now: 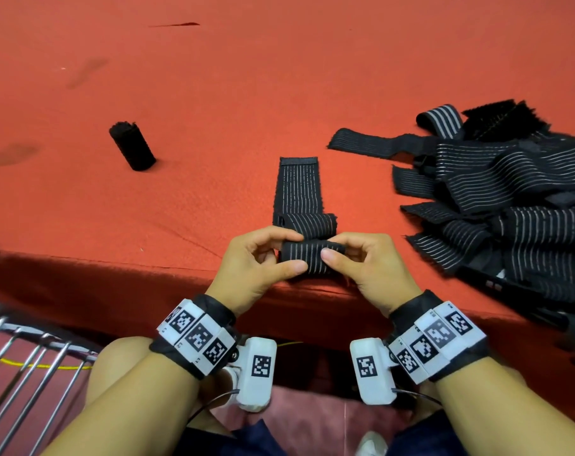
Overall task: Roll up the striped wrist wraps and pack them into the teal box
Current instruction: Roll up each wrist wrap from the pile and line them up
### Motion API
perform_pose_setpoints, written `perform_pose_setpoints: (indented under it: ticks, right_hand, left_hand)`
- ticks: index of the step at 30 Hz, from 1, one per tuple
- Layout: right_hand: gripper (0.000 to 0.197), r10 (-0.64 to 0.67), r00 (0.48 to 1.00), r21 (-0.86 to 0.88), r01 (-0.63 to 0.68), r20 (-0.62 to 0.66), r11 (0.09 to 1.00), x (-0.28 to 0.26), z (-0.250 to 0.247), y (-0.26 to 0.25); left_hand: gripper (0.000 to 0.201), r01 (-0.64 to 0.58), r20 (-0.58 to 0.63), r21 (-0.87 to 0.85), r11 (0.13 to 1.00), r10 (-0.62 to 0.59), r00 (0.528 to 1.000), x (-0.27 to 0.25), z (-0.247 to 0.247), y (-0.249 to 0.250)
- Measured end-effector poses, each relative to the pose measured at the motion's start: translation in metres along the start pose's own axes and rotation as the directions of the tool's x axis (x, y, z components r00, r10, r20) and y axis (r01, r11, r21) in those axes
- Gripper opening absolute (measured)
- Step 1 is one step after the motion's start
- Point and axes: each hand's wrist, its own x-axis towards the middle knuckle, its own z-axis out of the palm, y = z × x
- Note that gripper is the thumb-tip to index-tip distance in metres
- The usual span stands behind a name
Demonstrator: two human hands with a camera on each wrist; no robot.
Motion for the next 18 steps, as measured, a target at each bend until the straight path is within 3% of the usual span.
perform_pose_setpoints:
  ticks: [7,9,11,18]
  right_hand:
    - [0.009,-0.012,0.996,0.052,0.008,0.084,0.999,-0.0015,-0.0018,-0.0051]
    - [0.031,-0.018,0.995,0.116,0.007,0.101,0.993,-0.0029,-0.0038,-0.0030]
    - [0.040,-0.025,0.993,0.116,0.011,0.119,0.993,-0.0043,-0.0039,-0.0020]
    - [0.003,-0.033,0.998,-0.045,0.035,0.054,0.998,-0.0032,-0.0011,0.0040]
  left_hand:
    - [0.008,-0.005,-0.049,0.035,0.999,0.006,0.999,0.0000,0.0030,-0.0034]
    - [0.008,0.003,-0.062,0.018,1.000,-0.002,0.998,-0.0005,0.0022,-0.0047]
    - [0.012,-0.001,-0.071,0.008,1.000,0.002,0.997,-0.0010,0.0014,-0.0050]
    - [0.020,-0.030,-0.059,0.079,0.996,0.035,0.998,-0.0013,0.0040,0.0002]
